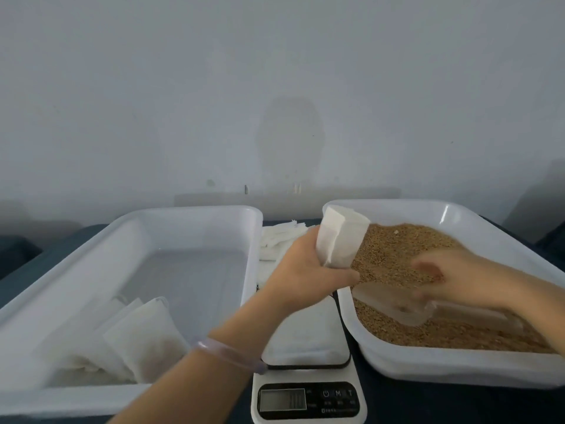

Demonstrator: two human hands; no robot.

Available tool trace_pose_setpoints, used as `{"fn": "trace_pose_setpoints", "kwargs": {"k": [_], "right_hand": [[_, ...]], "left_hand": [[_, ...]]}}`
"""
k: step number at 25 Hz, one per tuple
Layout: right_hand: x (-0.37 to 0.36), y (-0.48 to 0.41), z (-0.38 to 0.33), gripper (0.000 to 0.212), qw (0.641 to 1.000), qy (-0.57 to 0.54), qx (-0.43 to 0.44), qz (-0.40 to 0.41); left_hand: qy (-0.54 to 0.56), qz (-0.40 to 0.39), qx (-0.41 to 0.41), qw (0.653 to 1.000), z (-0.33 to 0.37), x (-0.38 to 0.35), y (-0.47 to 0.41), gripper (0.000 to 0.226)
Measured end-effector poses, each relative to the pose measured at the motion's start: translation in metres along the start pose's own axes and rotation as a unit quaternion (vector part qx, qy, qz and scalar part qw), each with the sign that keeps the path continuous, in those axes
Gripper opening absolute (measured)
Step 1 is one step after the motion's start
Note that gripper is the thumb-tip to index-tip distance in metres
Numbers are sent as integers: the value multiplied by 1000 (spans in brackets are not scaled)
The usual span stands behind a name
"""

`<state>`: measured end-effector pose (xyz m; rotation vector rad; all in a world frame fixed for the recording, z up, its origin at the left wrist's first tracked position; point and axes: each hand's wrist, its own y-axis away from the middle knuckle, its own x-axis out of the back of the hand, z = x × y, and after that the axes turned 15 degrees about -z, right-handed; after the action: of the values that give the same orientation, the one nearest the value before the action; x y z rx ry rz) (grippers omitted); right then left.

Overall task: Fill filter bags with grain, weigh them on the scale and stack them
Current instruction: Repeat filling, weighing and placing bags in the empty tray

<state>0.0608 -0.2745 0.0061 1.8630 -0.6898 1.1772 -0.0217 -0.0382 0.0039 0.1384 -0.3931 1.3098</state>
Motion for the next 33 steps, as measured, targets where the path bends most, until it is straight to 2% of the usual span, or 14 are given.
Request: {"fn": "trace_pose_setpoints", "kwargs": {"k": [1,2,4,8,9,12,15,17,20,23,27,28,31,33], "right_hand": [[7,3,-19,55,992,-99,74,28],[14,8,-42,65,964,-210,163,26],[16,11,-77,59,903,-316,289,-3],[1,-3,-100,12,890,-357,263,103],[-3,-7,-101,8,891,-357,260,100],[-13,-13,-105,13,901,-329,266,98],[-23,-21,-111,26,928,-258,242,121],[-31,-25,-115,23,954,-185,217,94],[-36,-29,-119,26,969,-135,203,48],[-36,-33,-123,22,981,-53,184,31],[-37,-38,-132,29,983,80,164,-17],[-37,-40,-133,23,983,95,156,-17],[-39,-48,-135,30,985,107,136,-1],[-38,-51,-133,21,987,83,134,-7]], "left_hand": [[0,-23,-2,1000,3,6,4,40],[3,-53,-2,999,6,9,7,42],[2,-105,-10,994,10,14,11,40],[5,-138,19,990,8,26,17,19],[-11,-155,30,987,5,28,18,20],[-69,-180,52,980,-4,35,20,27],[-183,-108,79,974,-16,45,22,20],[-244,-74,92,962,-21,49,24,15],[-343,-94,80,931,-22,49,24,9],[-385,-109,90,912,-27,47,23,9],[-450,-87,83,885,-40,40,25,12],[-465,-91,85,876,-42,39,24,15],[-509,-110,119,845,-46,39,20,36],[-498,-102,130,851,-46,40,18,35]]}}
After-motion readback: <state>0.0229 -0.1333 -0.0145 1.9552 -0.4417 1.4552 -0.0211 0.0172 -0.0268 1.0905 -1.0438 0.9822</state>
